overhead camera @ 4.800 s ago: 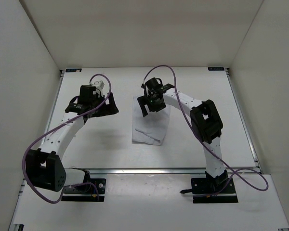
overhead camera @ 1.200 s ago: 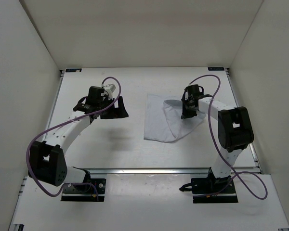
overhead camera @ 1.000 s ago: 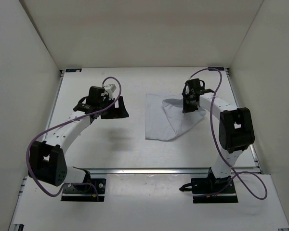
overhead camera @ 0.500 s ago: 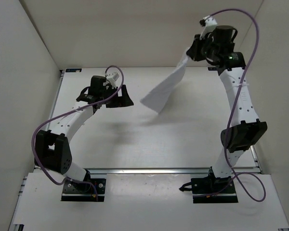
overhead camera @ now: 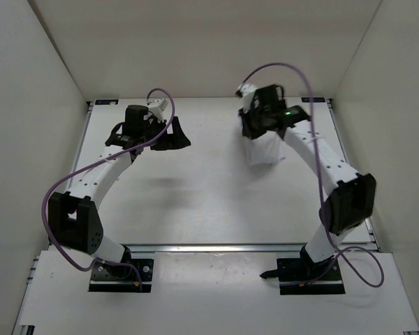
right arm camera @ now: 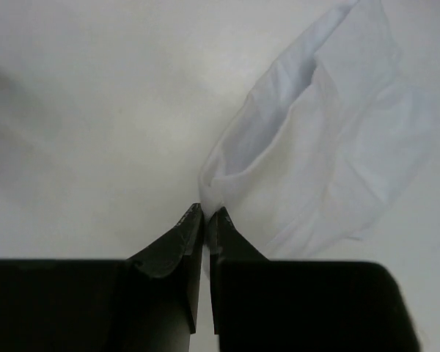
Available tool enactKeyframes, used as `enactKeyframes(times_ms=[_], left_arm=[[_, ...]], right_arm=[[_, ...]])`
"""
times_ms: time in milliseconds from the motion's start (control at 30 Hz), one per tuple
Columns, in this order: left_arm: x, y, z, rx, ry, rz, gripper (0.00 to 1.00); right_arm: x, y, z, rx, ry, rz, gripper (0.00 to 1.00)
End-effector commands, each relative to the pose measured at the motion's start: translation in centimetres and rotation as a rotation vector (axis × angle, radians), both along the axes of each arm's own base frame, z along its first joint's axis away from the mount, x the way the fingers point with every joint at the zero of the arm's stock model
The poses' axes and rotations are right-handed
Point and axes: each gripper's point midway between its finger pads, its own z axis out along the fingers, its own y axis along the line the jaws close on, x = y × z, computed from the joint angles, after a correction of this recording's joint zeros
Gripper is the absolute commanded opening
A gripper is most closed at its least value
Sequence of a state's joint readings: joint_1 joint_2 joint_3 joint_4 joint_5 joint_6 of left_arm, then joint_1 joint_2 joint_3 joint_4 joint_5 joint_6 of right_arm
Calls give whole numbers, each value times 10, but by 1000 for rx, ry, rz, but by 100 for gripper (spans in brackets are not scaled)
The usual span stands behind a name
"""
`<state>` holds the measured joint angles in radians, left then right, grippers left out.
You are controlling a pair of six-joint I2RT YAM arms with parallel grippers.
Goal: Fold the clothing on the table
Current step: Flatten the skirt out
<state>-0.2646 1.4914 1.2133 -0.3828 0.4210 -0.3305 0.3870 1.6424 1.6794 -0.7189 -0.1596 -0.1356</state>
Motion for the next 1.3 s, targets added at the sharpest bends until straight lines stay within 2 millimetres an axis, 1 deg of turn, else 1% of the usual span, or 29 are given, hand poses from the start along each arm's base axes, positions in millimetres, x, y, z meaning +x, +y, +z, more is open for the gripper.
enactKeyframes(times_ms=[0,67,133,200,233,267,300,367,400,433,500,533,567,600,633,667,733,767,800,833,867,900,933,967,1000,1033,1100,1200,1267], left_arm=[[-12,6,6,-6,-22,-7,99],[-16,10,6,-12,-19,5,99],[-20,19,-3,2,-6,23,99],[-23,24,-7,8,2,39,98],[-25,25,-12,14,17,41,99],[-26,29,-13,19,27,57,99],[-27,28,-13,20,24,50,99],[-25,30,-14,32,24,59,98],[-24,31,-16,33,29,66,99],[-22,30,-10,26,15,64,99],[-17,27,-8,7,9,64,98],[-17,26,-7,0,13,64,99],[-16,23,-8,-14,21,68,99],[-12,23,-6,-14,11,70,98],[-10,22,-3,-25,11,79,98],[-9,20,-2,-21,8,83,98],[-7,19,-1,-12,2,85,99],[-7,17,0,-6,-7,73,99],[-6,16,-3,-10,2,77,99],[-9,13,-10,-5,17,60,99],[-10,12,-14,-6,27,56,99],[-12,9,-18,-8,42,54,98],[-15,5,-24,-5,50,42,99],[-18,3,-27,1,56,36,99],[-22,0,-36,15,70,21,99],[-21,-2,-38,18,79,22,99],[-24,-5,-45,29,96,10,99],[-29,-19,-56,30,116,-36,98],[-30,-27,-65,36,131,-52,99]], right_arm=[[-36,56,-52,-72,131,175,0],[-60,98,-66,-53,189,301,0],[-79,133,-55,51,221,420,0],[-94,165,-32,149,207,497,0],[-96,176,-12,206,172,520,0],[-92,182,-1,229,134,526,0],[-93,185,22,269,96,539,0],[-85,178,60,348,47,531,0],[-82,169,96,435,14,533,0],[-90,169,119,508,20,558,0],[-84,139,171,589,-142,551,0],[-79,132,157,573,-136,494,1],[-81,120,168,567,-202,470,0],[-75,102,157,553,-210,403,0],[-65,86,129,540,-158,349,0],[-65,74,123,547,-141,321,0],[-56,39,53,539,14,187,0],[-64,29,15,534,99,139,0],[-60,12,6,548,103,91,0],[-63,-4,-24,544,154,32,0],[-73,-10,-58,542,232,-11,0],[-69,-23,-66,551,227,-39,0],[-74,-35,-93,553,279,-103,0],[-84,-40,-113,549,324,-113,0],[-85,-48,-122,546,335,-144,0],[-91,-56,-141,519,373,-191,0],[-92,-65,-153,499,385,-227,0],[-87,-75,-161,492,381,-275,0],[-74,-81,-152,483,352,-278,0]])
